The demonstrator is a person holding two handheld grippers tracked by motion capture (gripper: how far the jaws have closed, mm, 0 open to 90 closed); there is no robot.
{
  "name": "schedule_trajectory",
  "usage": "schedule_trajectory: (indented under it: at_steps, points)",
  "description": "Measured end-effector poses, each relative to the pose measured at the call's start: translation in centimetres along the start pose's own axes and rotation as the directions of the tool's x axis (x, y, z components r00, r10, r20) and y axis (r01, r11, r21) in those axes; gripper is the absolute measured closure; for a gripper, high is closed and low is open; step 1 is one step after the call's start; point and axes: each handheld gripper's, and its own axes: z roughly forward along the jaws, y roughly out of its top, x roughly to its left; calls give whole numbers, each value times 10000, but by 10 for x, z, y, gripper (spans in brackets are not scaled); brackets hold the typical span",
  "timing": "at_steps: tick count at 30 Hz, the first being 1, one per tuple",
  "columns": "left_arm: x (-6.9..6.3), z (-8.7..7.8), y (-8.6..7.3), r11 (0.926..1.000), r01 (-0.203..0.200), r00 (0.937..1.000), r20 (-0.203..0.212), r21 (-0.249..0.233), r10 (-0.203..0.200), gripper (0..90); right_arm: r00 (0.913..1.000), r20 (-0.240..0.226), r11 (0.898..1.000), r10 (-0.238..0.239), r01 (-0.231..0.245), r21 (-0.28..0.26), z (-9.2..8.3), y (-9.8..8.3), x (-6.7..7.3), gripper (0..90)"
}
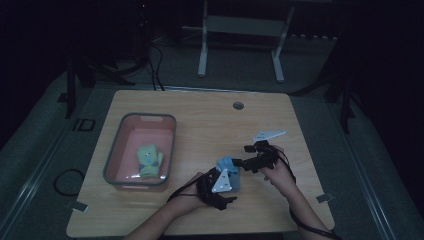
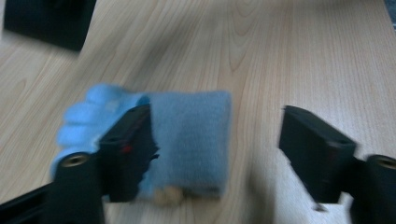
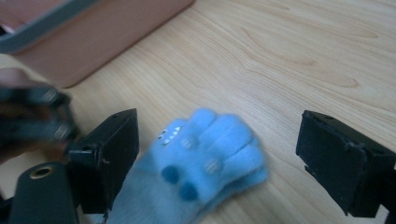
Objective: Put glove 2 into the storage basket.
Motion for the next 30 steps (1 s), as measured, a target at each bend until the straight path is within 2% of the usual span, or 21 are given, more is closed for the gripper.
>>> schedule_trajectory:
  at_steps: [3,7,11,17,20,23,25,27,30]
  points:
    - [0,6,1,9998,-187,9998,70,94,186,341,9999,-85,9995,-54,57,299,10,-2,0,118]
    - [0,14,0,9967,-659,9978,97,484,655,384,9984,461,9972,-326,293,693,26,-10,-2,166]
    - [-1,19,-4,9939,-881,9961,23,661,882,417,9955,872,9939,-374,279,1071,40,-18,-7,244]
    - [-4,21,-5,9868,-1372,9898,-259,858,1398,498,9949,850,9897,-547,428,1365,47,-26,-5,280]
    - [-5,21,-6,9860,-1428,9881,-446,864,1470,549,9929,896,9882,-783,654,1384,48,-28,-3,313]
    - [-4,22,-6,9867,-1367,9887,-488,883,1414,612,9914,786,9850,-1047,924,1455,47,-29,1,430]
    - [-3,22,-6,9882,-1279,9899,-502,844,1325,652,9929,655,9849,-998,892,1484,47,-28,2,501]
    - [-2,21,-6,9892,-1194,9912,-469,848,1236,699,9954,245,9848,-930,883,1497,47,-28,2,643]
    - [2,19,-5,9919,-955,9949,-241,834,978,734,9971,-90,9853,-753,758,1530,48,-27,2,720]
